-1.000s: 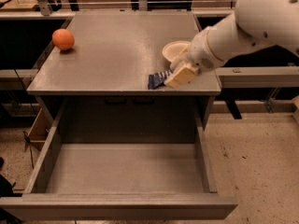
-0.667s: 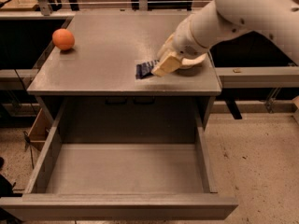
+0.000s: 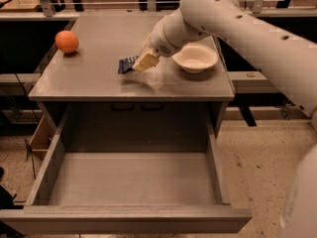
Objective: Pick rxbar blueberry from top drawer and place on counter
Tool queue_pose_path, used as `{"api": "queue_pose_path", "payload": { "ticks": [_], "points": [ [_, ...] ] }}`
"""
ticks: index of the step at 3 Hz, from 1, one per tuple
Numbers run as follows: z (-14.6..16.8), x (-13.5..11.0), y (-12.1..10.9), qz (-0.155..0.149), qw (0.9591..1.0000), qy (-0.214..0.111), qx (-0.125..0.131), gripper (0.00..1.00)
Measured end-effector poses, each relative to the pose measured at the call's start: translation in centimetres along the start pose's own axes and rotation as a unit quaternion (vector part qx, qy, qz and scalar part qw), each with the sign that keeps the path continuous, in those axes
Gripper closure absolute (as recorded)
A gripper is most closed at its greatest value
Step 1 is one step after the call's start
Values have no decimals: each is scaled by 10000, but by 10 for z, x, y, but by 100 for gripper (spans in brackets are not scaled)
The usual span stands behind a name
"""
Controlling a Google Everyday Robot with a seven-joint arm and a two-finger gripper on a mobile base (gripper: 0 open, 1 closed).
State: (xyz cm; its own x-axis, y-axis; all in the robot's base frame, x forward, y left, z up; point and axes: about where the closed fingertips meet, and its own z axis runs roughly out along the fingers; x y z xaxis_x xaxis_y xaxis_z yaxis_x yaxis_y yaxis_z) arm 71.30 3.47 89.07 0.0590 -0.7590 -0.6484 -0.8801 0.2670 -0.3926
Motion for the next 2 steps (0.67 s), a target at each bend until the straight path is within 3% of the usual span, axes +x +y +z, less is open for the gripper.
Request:
{"api": "queue_pose_path", "payload": {
  "ticks": [1, 2],
  "points": [
    [32, -8, -7, 76, 9996, -266, 18, 100],
    [59, -7, 2, 295, 9981, -525, -103, 81]
  ]
}}
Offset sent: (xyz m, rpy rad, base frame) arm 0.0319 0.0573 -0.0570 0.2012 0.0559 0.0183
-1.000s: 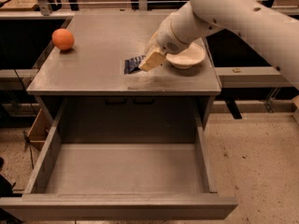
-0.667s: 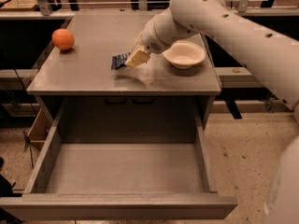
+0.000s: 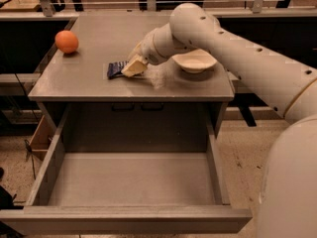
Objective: Pick rxbar blueberry from top drawer and place on counter
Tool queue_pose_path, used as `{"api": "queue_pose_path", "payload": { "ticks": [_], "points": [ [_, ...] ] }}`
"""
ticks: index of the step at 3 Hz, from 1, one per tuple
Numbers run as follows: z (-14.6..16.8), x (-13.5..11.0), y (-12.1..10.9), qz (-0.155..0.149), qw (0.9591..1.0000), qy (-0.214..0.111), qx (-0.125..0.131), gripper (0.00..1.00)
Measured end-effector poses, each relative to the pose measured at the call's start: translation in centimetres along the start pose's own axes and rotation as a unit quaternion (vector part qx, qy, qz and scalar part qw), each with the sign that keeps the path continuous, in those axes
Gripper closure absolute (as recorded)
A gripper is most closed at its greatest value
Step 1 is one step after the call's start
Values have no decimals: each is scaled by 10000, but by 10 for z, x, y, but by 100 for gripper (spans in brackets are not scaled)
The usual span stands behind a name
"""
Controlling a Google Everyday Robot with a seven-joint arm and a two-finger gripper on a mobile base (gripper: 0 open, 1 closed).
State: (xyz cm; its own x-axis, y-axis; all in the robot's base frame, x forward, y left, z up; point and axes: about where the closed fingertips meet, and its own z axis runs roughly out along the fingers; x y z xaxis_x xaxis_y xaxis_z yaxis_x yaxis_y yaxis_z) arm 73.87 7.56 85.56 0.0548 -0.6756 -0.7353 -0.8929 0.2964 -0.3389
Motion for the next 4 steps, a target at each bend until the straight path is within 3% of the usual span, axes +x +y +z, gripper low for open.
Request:
{"api": "queue_pose_path", "payload": {
  "ticks": [1, 2, 3, 4],
  "points": [
    [13, 1, 15, 52, 9998, -149, -116, 58],
    [15, 0, 17, 56, 9997, -167, -162, 27],
    [16, -1, 20, 61, 9996, -181, -202, 4],
    [16, -2, 21, 73, 9995, -191, -258, 0]
  ]
}}
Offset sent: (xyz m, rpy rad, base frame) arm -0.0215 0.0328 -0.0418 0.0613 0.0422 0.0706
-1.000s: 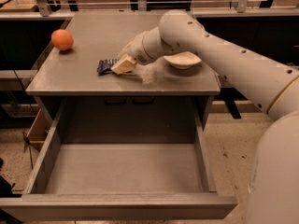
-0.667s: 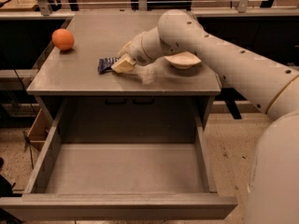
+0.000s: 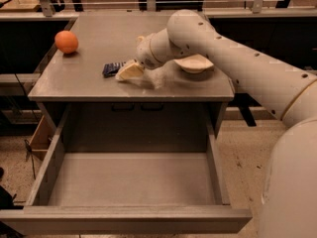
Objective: Pick rxbar blueberry from top drawer and place on counter
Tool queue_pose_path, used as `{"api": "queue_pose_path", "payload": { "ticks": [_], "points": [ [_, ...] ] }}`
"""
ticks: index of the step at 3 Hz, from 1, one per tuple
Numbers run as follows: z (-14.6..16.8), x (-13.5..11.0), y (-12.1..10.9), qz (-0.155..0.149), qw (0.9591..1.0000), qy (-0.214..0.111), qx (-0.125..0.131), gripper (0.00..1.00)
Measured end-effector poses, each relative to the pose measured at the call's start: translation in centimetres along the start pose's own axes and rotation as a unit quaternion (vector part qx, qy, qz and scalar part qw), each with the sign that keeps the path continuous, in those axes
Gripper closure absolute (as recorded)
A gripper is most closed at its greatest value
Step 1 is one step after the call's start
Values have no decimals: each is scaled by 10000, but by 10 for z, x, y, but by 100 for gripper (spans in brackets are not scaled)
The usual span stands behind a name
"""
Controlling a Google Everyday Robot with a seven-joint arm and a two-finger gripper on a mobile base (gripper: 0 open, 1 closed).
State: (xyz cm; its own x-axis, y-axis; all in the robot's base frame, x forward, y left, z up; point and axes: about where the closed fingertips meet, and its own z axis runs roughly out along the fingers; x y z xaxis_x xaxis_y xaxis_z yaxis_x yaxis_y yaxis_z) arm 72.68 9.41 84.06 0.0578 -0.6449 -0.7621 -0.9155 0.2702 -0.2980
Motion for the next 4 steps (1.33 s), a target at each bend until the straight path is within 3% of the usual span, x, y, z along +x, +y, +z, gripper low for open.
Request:
{"api": "queue_pose_path", "payload": {
  "ticks": [2, 3, 4],
  "points": [
    [0, -4, -4, 0, 10000, 0, 0, 0],
    [-55, 4, 25, 23, 9999, 46, -103, 0],
    [-138, 20, 69, 91, 9996, 167, -202, 0]
  ]
}}
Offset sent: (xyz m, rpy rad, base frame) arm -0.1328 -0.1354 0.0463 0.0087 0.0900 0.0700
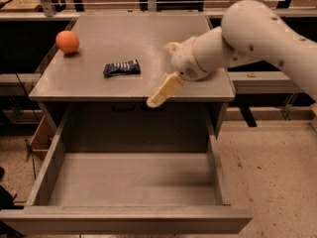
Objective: Pick rxbar blueberry from top drawer and place on counter
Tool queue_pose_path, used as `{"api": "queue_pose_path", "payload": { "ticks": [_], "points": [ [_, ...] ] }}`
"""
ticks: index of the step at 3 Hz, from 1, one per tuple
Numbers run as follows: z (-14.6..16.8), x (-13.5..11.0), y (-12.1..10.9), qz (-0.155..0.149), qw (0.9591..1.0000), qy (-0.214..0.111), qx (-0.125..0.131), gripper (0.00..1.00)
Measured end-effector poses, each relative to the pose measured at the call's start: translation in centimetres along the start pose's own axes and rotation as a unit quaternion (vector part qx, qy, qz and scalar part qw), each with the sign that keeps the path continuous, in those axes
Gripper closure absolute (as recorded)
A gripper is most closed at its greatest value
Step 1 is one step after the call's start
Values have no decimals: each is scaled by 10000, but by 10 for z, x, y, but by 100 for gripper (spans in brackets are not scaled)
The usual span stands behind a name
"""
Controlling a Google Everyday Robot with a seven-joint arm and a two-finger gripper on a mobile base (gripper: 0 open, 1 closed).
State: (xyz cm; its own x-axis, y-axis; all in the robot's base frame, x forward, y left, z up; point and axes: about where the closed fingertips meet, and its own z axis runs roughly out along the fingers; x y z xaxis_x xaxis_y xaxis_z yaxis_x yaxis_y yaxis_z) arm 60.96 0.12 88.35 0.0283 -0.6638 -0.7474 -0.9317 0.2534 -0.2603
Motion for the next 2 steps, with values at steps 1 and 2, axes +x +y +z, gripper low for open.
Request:
{"api": "queue_pose_path", "payload": {
  "ticks": [1, 2],
  "points": [
    [-52, 24, 30, 27, 9998, 214, 49, 0],
    [-64, 31, 32, 62, 9996, 263, 109, 0]
  ]
}}
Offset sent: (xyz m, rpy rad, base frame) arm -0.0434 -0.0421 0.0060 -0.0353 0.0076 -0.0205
